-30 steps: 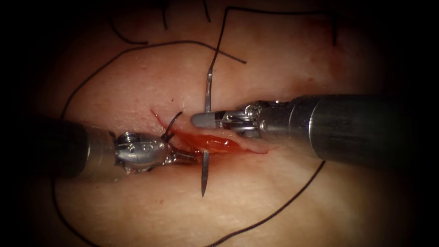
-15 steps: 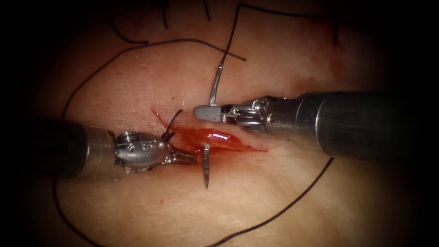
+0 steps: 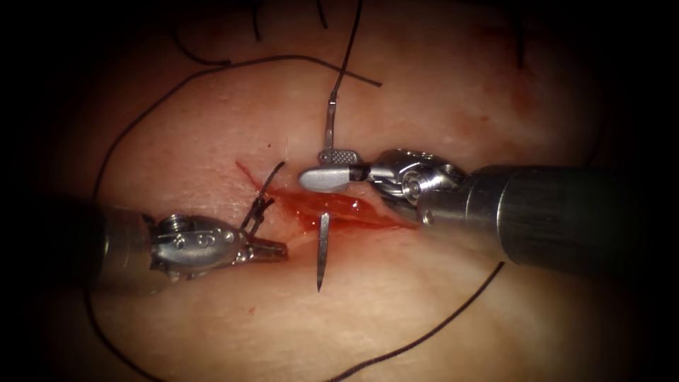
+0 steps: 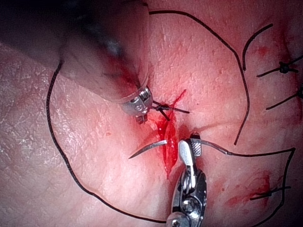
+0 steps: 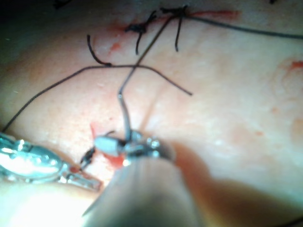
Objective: Wound Closure
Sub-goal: Pull the needle through the tissue using the left gripper
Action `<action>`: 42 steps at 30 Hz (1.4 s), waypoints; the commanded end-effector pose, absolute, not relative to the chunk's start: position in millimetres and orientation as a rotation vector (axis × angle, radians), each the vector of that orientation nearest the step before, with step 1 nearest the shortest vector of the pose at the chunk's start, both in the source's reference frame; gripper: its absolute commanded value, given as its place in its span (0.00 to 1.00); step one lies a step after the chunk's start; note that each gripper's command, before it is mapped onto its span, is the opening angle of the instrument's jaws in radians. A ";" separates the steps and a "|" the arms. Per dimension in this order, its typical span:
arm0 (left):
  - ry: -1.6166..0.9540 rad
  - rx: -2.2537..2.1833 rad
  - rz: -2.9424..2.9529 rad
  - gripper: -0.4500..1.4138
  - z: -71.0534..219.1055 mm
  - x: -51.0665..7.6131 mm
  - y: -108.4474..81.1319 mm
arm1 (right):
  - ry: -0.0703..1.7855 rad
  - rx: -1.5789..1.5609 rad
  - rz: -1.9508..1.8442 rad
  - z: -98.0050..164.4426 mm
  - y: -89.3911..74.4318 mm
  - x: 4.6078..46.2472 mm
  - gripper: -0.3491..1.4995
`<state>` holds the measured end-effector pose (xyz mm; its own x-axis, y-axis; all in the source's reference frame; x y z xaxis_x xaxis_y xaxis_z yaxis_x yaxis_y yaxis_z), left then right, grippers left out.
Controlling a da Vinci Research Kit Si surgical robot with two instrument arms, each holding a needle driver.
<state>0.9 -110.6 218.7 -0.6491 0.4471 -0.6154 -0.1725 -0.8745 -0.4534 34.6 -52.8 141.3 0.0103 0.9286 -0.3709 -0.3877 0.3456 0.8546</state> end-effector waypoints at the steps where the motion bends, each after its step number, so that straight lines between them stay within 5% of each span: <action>1: -0.488 -1.116 2.536 0.44 219.0 0.2 -111.1 | 1.119 0.615 1.127 141.6 -52.6 34.8 0.93; 4: -0.419 -1.181 2.560 0.50 218.7 -0.3 -110.5 | 1.120 0.612 1.118 141.2 -52.3 34.3 0.94; 5: -0.333 -1.254 2.616 0.65 218.4 -1.1 -110.2 | 1.120 0.621 1.121 140.5 -51.8 33.5 0.94; 9: -0.220 -1.296 2.735 0.84 218.3 -2.3 -110.4 | 1.123 0.626 1.104 139.4 -50.7 32.1 0.93; 34: 0.058 -1.446 2.837 0.66 217.5 -5.3 -108.9 | 1.143 0.624 1.072 140.6 -51.3 30.0 0.88; 37: 0.059 -1.456 2.841 0.53 217.7 -5.3 -108.8 | 1.143 0.623 1.070 140.8 -51.4 30.1 0.88; 41: 0.042 -1.476 2.838 0.00 217.6 -5.3 -108.9 | 1.144 0.623 1.070 140.8 -51.5 30.0 0.88; 42: 0.033 -1.487 2.836 0.00 217.5 -5.3 -109.1 | 1.144 0.626 1.067 140.7 -51.5 29.9 0.88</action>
